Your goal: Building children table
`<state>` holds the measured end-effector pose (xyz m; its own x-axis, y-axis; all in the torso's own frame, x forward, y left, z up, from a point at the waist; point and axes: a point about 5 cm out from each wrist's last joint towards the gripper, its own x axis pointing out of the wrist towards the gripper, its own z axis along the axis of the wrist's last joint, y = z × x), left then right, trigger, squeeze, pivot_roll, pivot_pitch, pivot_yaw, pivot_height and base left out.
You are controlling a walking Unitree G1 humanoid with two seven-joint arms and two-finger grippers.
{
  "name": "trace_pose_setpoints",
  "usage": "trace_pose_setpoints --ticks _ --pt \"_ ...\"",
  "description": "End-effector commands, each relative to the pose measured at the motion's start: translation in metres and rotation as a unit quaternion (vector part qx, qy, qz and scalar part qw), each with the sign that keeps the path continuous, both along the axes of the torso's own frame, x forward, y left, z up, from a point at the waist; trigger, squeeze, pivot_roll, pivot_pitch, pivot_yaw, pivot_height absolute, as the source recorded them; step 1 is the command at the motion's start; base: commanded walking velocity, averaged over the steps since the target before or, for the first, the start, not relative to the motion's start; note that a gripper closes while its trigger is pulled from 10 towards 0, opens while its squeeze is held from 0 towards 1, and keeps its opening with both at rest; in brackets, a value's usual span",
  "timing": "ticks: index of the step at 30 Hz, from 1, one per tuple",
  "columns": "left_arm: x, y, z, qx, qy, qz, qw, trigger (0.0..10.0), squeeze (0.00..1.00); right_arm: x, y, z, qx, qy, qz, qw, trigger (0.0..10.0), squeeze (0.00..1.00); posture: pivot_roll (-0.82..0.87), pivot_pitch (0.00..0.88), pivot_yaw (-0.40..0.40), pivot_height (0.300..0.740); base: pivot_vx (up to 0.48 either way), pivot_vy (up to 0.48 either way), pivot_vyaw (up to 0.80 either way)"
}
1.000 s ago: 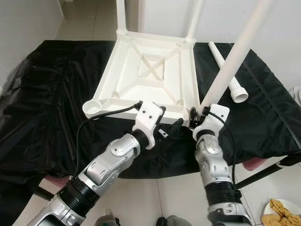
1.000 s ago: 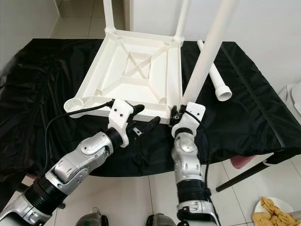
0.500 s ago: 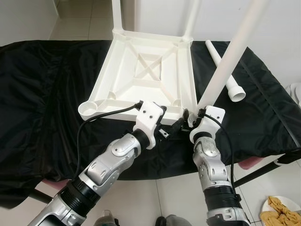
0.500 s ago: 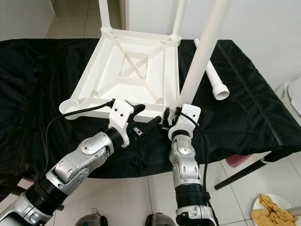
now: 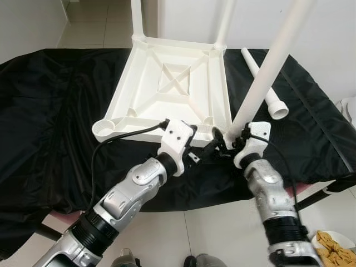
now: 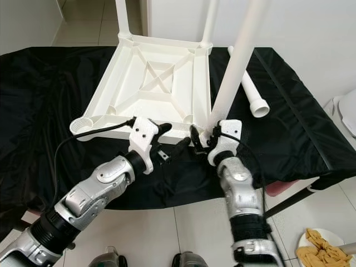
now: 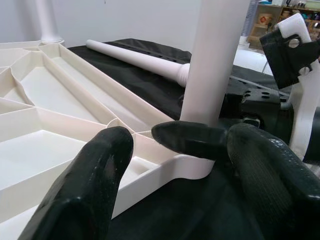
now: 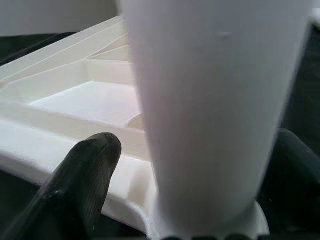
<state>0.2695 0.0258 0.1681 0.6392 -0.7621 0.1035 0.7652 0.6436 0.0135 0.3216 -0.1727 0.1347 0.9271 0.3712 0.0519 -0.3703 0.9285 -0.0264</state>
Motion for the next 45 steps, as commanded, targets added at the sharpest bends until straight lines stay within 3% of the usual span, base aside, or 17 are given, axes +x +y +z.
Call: trace_pose_setpoints --ticks 1,10,22,23,24,25,26,27,43,44,45 --pt "-0.012 -0.007 0.000 0.013 -0.014 -0.126 0.992 10.0 0.00 0.001 -0.002 -0.001 -0.007 0.001 0.048 0.999 10.0 0.00 -0.01 0.055 -0.044 0.740 0.000 0.000 0.00" --pt "-0.012 -0.002 -0.001 0.022 -0.014 -0.124 0.992 10.0 0.00 0.011 -0.013 0.006 -0.034 -0.003 0.137 0.990 10.0 0.00 0.02 0.051 -0.037 0.740 0.000 0.000 0.00" --pt "-0.012 0.000 -0.001 0.025 -0.014 -0.120 0.992 10.0 0.00 0.021 -0.025 0.006 -0.060 0.015 0.174 0.983 10.0 0.00 0.03 0.050 -0.039 0.740 0.000 0.000 0.00" --pt "-0.012 0.000 -0.001 0.025 -0.015 -0.120 0.992 10.0 0.00 0.021 -0.028 0.005 -0.066 0.018 0.176 0.982 8.7 0.00 0.03 0.050 -0.038 0.740 0.000 0.000 0.00" --pt "-0.012 0.000 -0.001 0.025 -0.015 -0.120 0.992 10.0 0.00 0.021 -0.028 0.005 -0.066 0.018 0.176 0.982 8.7 0.00 0.03 0.050 -0.038 0.740 0.000 0.000 0.00" --pt "-0.012 0.001 -0.001 0.025 -0.015 -0.119 0.992 10.0 0.00 0.021 -0.030 0.004 -0.069 0.020 0.177 0.982 4.4 0.00 0.03 0.050 -0.038 0.740 0.000 0.000 0.00" --pt "-0.012 0.001 -0.001 0.025 -0.015 -0.119 0.992 10.0 0.00 0.021 -0.030 0.004 -0.069 0.020 0.177 0.982 4.4 0.00 0.03 0.050 -0.038 0.740 0.000 0.000 0.00" --pt "-0.012 0.001 -0.001 0.025 -0.015 -0.119 0.992 10.0 0.00 0.021 -0.032 0.003 -0.071 0.023 0.179 0.981 0.0 0.00 0.03 0.049 -0.037 0.740 0.000 0.000 0.00" --pt "-0.012 -0.001 0.000 0.025 -0.015 -0.124 0.992 10.0 0.00 0.014 -0.035 -0.007 -0.053 0.025 0.183 0.981 0.0 0.00 0.02 0.050 -0.034 0.740 0.000 0.000 0.00" --pt "-0.013 -0.001 0.000 0.024 -0.015 -0.125 0.992 10.0 0.00 0.014 -0.033 -0.008 -0.048 0.023 0.161 0.986 10.0 0.00 0.01 0.051 -0.034 0.740 0.000 0.000 0.00" --pt "-0.013 -0.001 -0.001 0.024 -0.014 -0.125 0.992 10.0 0.00 0.014 -0.033 -0.008 -0.047 0.023 0.153 0.987 10.0 0.00 0.01 0.051 -0.034 0.740 0.000 0.000 0.00"
